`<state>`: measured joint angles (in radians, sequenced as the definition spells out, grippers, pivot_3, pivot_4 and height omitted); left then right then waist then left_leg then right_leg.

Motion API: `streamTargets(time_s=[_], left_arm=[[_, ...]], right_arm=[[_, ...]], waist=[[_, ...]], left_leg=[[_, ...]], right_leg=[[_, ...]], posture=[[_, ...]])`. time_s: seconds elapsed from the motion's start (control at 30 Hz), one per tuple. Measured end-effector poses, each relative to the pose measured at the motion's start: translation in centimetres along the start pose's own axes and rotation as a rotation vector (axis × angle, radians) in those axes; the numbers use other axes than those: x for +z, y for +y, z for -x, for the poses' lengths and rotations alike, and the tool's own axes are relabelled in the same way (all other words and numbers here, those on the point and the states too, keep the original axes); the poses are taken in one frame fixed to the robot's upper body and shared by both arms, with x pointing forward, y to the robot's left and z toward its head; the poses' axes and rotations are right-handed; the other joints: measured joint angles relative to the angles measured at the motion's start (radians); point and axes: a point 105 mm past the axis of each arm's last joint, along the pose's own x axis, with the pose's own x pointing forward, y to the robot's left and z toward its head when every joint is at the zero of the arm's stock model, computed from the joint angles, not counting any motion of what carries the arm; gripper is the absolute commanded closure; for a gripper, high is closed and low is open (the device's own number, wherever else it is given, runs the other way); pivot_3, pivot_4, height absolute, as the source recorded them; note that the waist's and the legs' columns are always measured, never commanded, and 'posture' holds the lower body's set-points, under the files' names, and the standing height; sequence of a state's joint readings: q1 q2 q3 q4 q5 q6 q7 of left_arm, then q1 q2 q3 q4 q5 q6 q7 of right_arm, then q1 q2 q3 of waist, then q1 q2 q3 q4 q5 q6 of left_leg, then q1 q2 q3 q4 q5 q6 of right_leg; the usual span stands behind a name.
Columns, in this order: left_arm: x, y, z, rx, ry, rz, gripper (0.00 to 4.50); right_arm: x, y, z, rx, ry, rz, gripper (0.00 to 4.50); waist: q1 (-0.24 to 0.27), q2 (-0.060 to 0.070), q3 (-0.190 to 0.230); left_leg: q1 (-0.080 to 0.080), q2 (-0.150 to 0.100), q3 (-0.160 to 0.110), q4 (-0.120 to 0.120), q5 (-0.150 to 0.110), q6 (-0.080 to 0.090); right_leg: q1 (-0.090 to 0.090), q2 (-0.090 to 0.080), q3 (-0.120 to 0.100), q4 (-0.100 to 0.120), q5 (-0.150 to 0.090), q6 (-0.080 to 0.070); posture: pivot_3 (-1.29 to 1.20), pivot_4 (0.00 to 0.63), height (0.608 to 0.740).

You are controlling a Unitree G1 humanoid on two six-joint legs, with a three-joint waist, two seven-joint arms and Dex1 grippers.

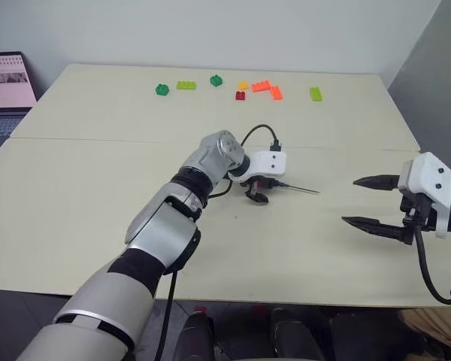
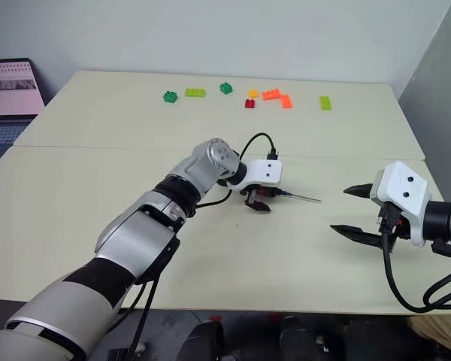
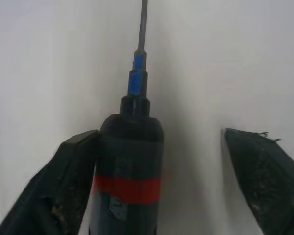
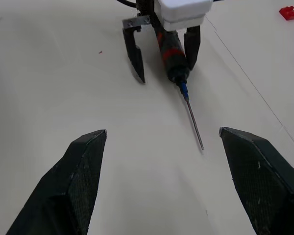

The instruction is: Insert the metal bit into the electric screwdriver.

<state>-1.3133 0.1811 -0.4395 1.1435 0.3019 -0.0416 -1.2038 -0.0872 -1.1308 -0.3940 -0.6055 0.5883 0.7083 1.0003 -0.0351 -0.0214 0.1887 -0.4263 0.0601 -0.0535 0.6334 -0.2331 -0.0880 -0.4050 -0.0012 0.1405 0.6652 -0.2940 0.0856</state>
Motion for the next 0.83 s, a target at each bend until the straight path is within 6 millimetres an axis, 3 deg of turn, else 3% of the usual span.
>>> streamTargets(time_s=[0.13, 0.23, 0.33, 0.4, 0.47, 0.6, 0.7, 0.83], left_arm=[[-0.1, 2.3, 4.9, 0.116, -0.116, 0.106, 0.07], [0.6, 4.4, 10.2, 0.284, -0.268, 0.187, 0.07], [-1.2, 4.6, 14.3, 0.426, -0.319, 0.251, 0.07], [-4.5, 2.9, 16.1, 0.482, -0.307, 0.335, 0.07], [-7.1, 0.6, 16.5, 0.483, -0.268, 0.401, 0.07], [-10.4, -4.6, 17.1, 0.45, -0.191, 0.479, 0.07], [-12.4, -7.9, 17.5, 0.447, -0.152, 0.57, 0.07], [-12.8, -9.9, 18.0, 0.48, -0.158, 0.629, 0.07]], right_arm=[[-0.2, -0.4, 0.0, -0.015, -0.01, 0.013, 0.64], [-0.2, -0.5, -0.4, -0.016, -0.062, -0.004, 0.64], [-0.7, -1.0, -0.4, -0.034, -0.09, -0.022, 0.64], [-1.3, -1.6, -0.2, -0.058, -0.086, -0.038, 0.64], [-1.9, -1.8, 0.0, -0.062, -0.082, -0.055, 0.64], [-3.1, -1.8, 0.2, -0.047, -0.063, -0.077, 0.64], [-3.9, -1.7, 0.4, -0.038, -0.056, -0.093, 0.64], [-4.8, -2.0, 0.6, -0.045, -0.034, -0.073, 0.64]], waist=[[-0.003, 0.0, 0.0], [-0.002, 0.0, 0.0], [-0.008, 0.001, 0.0], [-0.014, 0.001, 0.0], [-0.016, 0.001, 0.0], [-0.013, 0.0, 0.001], [-0.011, -0.002, 0.001], [-0.008, -0.003, 0.001]], left_leg=[[0.0, 0.0, 0.0, 0.0, 0.0, 0.0], [0.0, 0.001, -0.001, 0.001, 0.0, 0.0], [0.001, 0.001, -0.001, 0.001, 0.0, 0.0], [0.002, 0.001, -0.001, 0.003, 0.0, 0.0], [0.002, 0.003, -0.001, 0.006, 0.0, 0.0], [0.003, 0.003, -0.006, 0.012, 0.001, 0.0], [0.012, 0.003, -0.006, 0.012, 0.001, 0.0], [0.02, 0.003, -0.006, 0.012, 0.001, 0.0]], right_leg=[[0.0, 0.0, 0.0, 0.001, 0.0, 0.0], [0.0, 0.0, -0.002, 0.001, 0.0, 0.0], [0.001, 0.0, -0.002, 0.002, 0.0, 0.0], [0.0, -0.001, -0.002, 0.008, 0.0, 0.0], [0.0, 0.0, -0.005, 0.012, 0.0, -0.001], [0.004, -0.001, -0.011, 0.015, -0.001, -0.001], [0.014, -0.001, -0.011, 0.014, -0.002, -0.001], [0.021, -0.001, -0.011, 0.014, -0.009, -0.005]], posture=[[0.0, 0.15, 0.74], [0.0, 0.15, 0.74], [0.0, 0.15, 0.74], [0.0, 0.15, 0.74], [0.0, 0.15, 0.74], [0.0, 0.15, 0.74], [0.0, 0.15, 0.74], [0.0, 0.15, 0.74]])
